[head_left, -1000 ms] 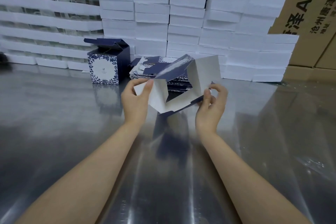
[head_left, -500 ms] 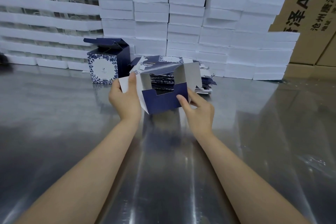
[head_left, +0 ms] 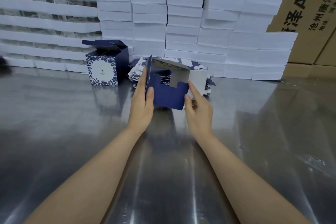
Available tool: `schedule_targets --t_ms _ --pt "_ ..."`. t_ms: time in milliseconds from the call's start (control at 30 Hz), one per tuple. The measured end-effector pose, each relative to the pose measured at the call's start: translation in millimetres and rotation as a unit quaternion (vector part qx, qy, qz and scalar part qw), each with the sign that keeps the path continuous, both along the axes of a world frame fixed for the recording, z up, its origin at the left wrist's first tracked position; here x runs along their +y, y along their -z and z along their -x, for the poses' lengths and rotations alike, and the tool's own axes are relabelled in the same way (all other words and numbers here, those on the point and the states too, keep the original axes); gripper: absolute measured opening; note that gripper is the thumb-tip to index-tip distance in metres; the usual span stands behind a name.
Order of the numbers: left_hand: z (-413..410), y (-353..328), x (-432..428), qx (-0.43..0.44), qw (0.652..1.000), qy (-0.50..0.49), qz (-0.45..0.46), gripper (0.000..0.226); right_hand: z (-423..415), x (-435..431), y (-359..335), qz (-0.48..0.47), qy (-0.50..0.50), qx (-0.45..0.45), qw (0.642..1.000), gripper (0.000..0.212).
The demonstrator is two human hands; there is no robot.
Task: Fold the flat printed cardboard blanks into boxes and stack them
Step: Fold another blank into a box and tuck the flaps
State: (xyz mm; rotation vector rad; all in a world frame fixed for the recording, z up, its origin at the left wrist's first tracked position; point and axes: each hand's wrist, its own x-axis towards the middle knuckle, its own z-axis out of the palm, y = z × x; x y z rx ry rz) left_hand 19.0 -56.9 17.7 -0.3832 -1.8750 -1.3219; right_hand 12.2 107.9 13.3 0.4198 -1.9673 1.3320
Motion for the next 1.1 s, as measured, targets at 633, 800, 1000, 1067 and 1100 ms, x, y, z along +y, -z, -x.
schedule_targets --t_ms 633,800,1000,1067,1100 --pt "-8.0 -4.3 -3.2 -0.042 0.964 0.014 0.262 0.074 -3.6 13.3 -28.8 0.023 0.005 0.118 0.993 0.055" --pt "-5.6 0.5 -4.0 -0.068 0.943 -0.005 0.325 0.1 -5.5 7.6 -22.5 0.002 -0.043 0.094 0.995 0.056" --pt "0.3 2.2 -12.6 -0.012 0.943 -0.089 0.32 0.079 -4.7 9.7 -22.0 -0.147 0.023 0.162 0.975 0.052" --pt "0.8 5.3 -13.3 -0.038 0.942 -0.073 0.326 0.086 -5.5 8.3 -21.3 -0.146 0.017 0.17 0.975 0.046" --pt "0.7 6.5 -12.5 -0.054 0.939 -0.065 0.332 0.09 -5.8 8.2 -19.6 -0.148 0.015 0.169 0.974 0.042"
